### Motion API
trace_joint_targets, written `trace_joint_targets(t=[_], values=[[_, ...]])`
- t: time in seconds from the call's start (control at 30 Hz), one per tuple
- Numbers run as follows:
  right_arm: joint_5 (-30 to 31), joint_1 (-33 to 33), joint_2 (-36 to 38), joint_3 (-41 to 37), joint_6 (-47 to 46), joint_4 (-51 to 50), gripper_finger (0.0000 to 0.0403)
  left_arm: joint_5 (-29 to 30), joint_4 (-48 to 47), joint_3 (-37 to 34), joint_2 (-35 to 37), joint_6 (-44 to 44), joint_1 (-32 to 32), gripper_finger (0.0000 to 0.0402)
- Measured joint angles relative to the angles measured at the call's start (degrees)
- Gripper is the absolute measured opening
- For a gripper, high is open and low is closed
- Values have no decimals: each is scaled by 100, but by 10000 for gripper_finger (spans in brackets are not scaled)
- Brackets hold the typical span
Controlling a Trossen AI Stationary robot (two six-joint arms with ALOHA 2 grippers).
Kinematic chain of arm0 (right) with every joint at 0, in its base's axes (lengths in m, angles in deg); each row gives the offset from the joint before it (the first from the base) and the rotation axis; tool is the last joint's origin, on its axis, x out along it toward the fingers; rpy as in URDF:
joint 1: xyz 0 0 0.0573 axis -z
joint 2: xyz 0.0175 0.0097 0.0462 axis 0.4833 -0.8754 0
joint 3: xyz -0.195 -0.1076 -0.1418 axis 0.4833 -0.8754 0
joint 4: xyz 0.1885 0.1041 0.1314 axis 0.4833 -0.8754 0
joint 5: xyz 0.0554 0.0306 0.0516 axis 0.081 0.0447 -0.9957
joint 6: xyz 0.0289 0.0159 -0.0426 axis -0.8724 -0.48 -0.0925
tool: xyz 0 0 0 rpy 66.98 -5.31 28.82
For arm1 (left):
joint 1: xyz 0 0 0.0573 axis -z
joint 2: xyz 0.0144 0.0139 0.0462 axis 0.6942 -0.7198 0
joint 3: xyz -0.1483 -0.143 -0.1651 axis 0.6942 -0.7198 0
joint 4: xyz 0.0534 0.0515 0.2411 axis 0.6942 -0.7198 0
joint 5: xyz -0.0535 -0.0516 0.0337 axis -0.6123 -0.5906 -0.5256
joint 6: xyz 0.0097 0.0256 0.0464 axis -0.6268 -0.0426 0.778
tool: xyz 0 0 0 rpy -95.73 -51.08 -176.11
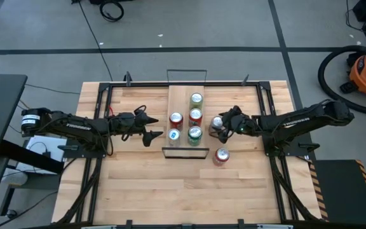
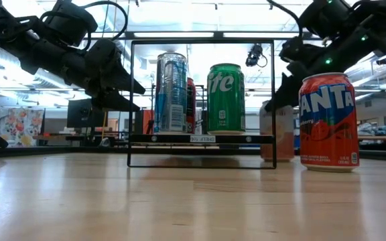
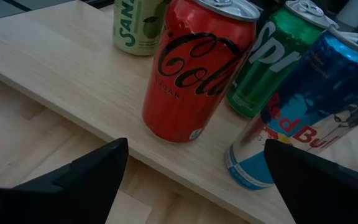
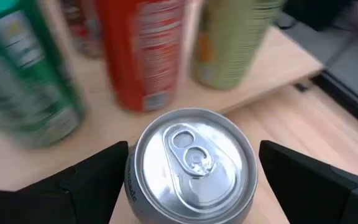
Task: Place canned beverage on shelf
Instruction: Put the orange soda can on the shelf
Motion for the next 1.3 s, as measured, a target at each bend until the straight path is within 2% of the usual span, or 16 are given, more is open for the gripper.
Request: trace_joint_targets(t=[0.27,0.4,0.5,0.7,0.83,1.07,1.3], values=[[539,359,0,0,-962,23,372,-1,4,0,0,0,0,389],[643,535,2,0,-949,49,372,-3,4,0,0,0,0,389],[562,574,2,40,-595,84,372,-3,4,2,0,0,0,389],[36,599,2,667,376,-241,372,-7,5,1,0,26,0,389],[-679,744,4,1350,689,-1534,372,-10,2,0,0,26,0,389],[-1259,938,6,2323,977,-3657,373,-302,-22,1,0,245,2,389],[-1991,1211,-29,2514,1964,-3890,374,-364,-279,0,0,758,2,389]])
